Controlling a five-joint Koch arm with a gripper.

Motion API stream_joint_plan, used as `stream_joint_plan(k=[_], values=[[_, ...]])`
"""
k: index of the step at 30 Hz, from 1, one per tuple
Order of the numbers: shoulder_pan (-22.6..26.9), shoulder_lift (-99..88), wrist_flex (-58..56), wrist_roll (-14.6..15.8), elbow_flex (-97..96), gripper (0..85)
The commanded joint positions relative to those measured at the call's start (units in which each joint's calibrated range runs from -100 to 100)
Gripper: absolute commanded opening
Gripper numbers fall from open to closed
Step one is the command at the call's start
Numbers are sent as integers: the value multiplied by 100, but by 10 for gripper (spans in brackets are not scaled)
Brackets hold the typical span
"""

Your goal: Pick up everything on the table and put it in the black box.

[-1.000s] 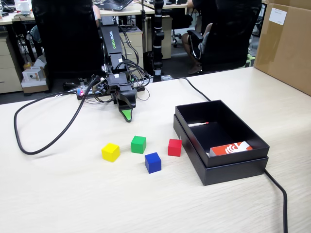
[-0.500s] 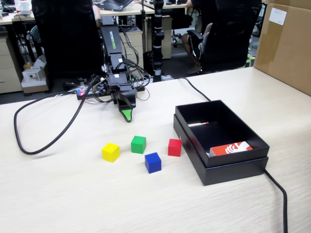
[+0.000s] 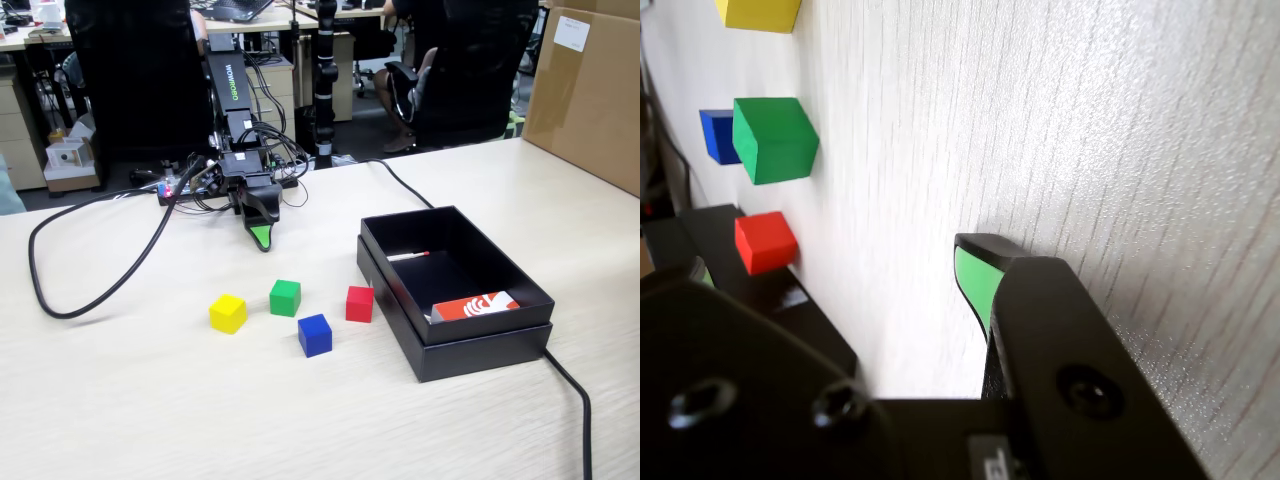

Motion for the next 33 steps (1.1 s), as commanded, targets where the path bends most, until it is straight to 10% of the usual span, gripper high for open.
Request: stream_joint_plan(k=[1, 17, 33], values=[[15, -13, -379, -5, -57, 479], [-366, 331, -2132, 10, 1784, 476], [-1079, 6459, -5044, 215, 8048, 476]])
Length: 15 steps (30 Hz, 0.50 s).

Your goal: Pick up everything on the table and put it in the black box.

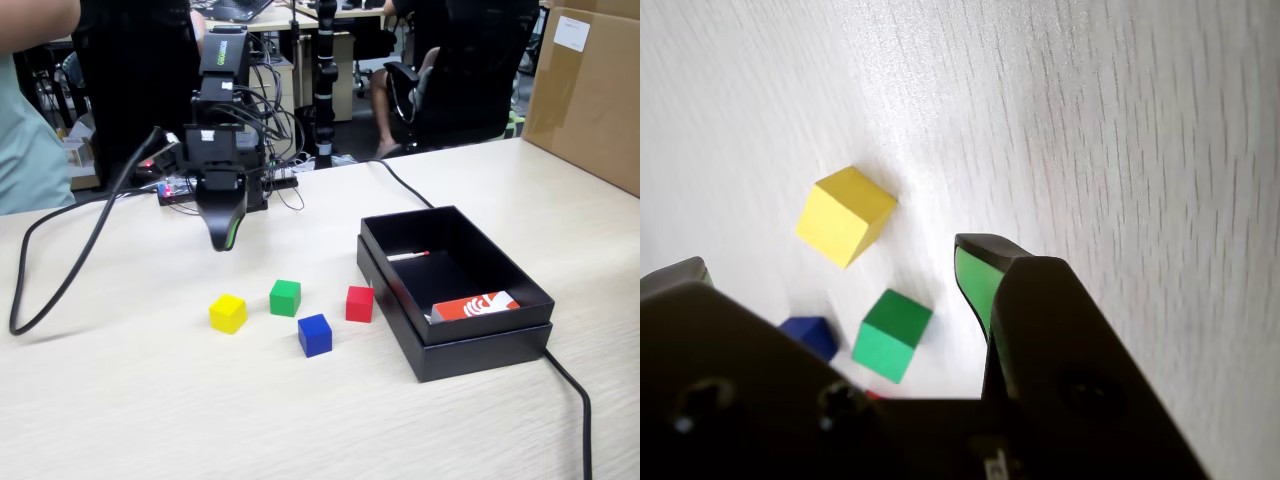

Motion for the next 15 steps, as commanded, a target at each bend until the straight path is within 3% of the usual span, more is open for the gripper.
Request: stream_joint_plan(k=[1, 15], values=[[-68, 857, -181, 39, 836, 476], [34, 3152, -484, 288, 2133, 457]])
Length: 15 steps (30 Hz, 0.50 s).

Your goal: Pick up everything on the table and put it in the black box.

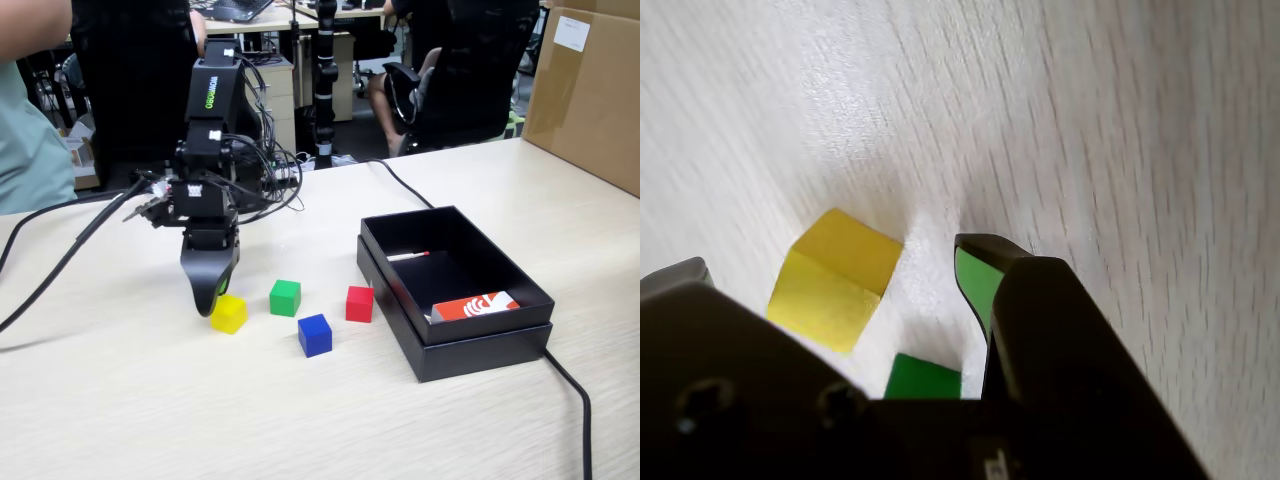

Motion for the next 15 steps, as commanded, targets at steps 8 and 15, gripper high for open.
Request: stream_joint_plan(k=[8, 15], values=[[54, 514, -186, 195, 789, 245], [54, -106, -332, 200, 798, 141]])
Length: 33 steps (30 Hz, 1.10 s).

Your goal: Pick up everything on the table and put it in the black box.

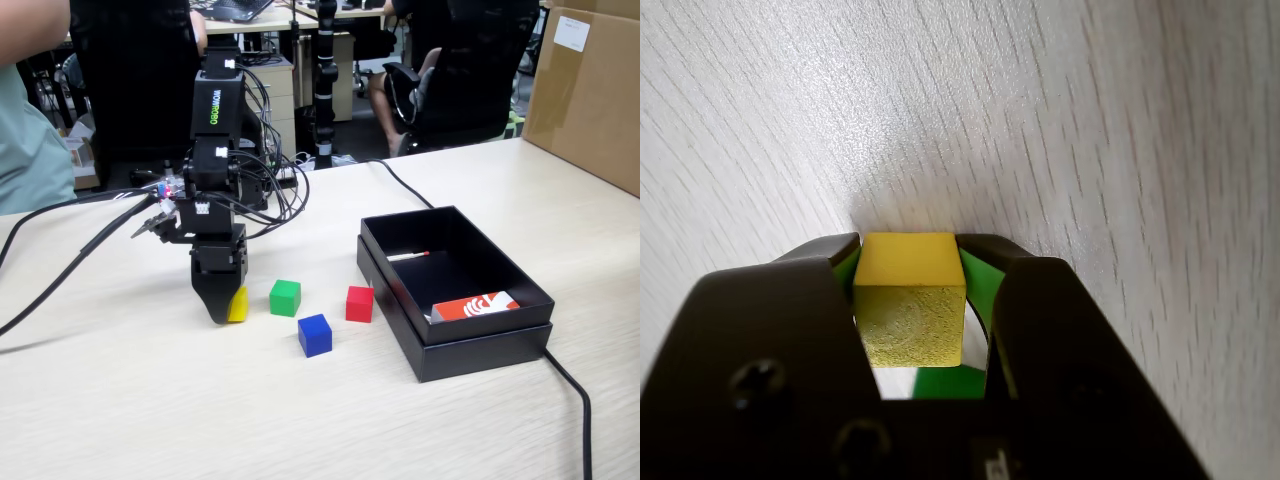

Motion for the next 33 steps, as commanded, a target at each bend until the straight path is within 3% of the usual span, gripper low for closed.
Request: stream_joint_plan(k=[1, 3, 7, 11, 14, 27, 33], values=[[29, -948, -344, 5, 350, 141], [400, -2439, -837, 88, 504, 141], [1060, -3231, -1303, 293, 1003, 141], [1783, -2783, -1787, 650, 2064, 141], [2042, -1533, -1986, 728, 3097, 141], [2486, 2196, -2098, 977, 5373, 142], [2476, 2828, -2107, 1001, 5382, 149]])
